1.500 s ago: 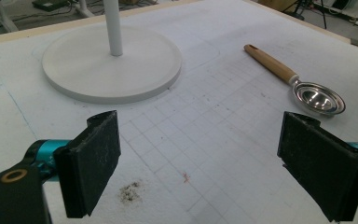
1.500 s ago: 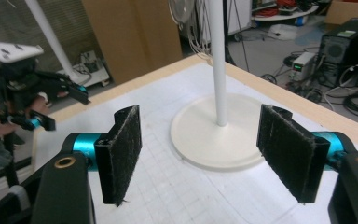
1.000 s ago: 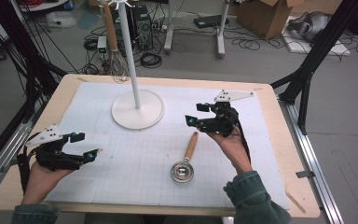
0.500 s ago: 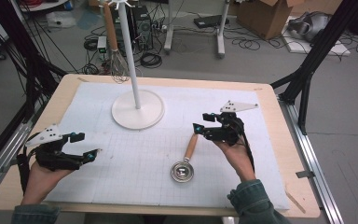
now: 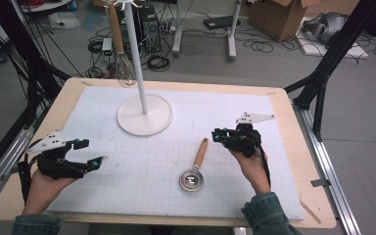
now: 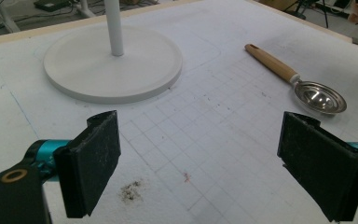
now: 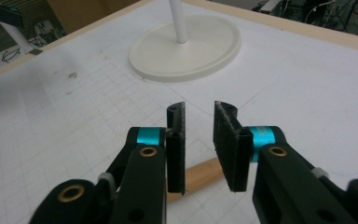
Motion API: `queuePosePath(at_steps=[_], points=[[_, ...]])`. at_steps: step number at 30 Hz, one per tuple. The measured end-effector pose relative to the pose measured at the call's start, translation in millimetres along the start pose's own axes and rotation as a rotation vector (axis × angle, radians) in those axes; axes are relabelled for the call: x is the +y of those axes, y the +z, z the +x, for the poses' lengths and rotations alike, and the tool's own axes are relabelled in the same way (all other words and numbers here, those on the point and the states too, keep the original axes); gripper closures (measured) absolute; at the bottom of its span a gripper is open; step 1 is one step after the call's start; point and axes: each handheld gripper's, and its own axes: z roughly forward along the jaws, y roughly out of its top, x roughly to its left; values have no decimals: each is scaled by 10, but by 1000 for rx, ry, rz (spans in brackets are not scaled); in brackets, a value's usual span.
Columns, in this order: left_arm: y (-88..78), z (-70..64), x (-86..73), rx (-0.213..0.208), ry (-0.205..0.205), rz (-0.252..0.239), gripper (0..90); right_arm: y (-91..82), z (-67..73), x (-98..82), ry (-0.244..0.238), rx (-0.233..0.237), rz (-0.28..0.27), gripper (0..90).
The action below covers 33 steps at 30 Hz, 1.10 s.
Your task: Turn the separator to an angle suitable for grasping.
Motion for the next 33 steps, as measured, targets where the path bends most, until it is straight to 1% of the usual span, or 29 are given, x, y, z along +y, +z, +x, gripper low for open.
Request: queuePosePath(at_steps=[3, 7, 8, 9, 12, 17, 19, 21, 22, 26, 30, 33], points=[[8, -3, 1, 0, 2, 1, 137, 0, -33, -66, 8, -7, 9, 810], [10, -4, 1, 0, 2, 1, 137, -3, -66, -127, 27, -3, 24, 893], [8, -1, 1, 0, 1, 1, 137, 3, -74, -136, 23, -7, 26, 893], [7, 0, 1, 0, 1, 0, 137, 8, -80, -150, 32, -9, 30, 893], [0, 3, 1, 1, 1, 0, 137, 34, -107, -176, 34, -22, 41, 894], [-10, 8, 3, 2, 1, -3, 137, 87, -147, -209, 58, -36, 60, 895], [-13, 9, 5, 2, 3, -4, 137, 120, -163, -225, 71, -45, 70, 896], [-15, 9, 5, 3, -1, -7, 137, 159, -182, -242, 68, -53, 80, 896], [-15, 8, 4, 3, -3, -8, 136, 178, -181, -251, 76, -57, 90, 896], [-16, 14, 2, 4, -1, -6, 137, 262, -194, -277, 83, -70, 118, 896], [-19, 15, 4, 2, -1, -8, 137, 325, -202, -284, 94, -89, 138, 896], [-25, 17, 6, 4, -3, -11, 136, 366, -204, -286, 94, -97, 145, 896]])
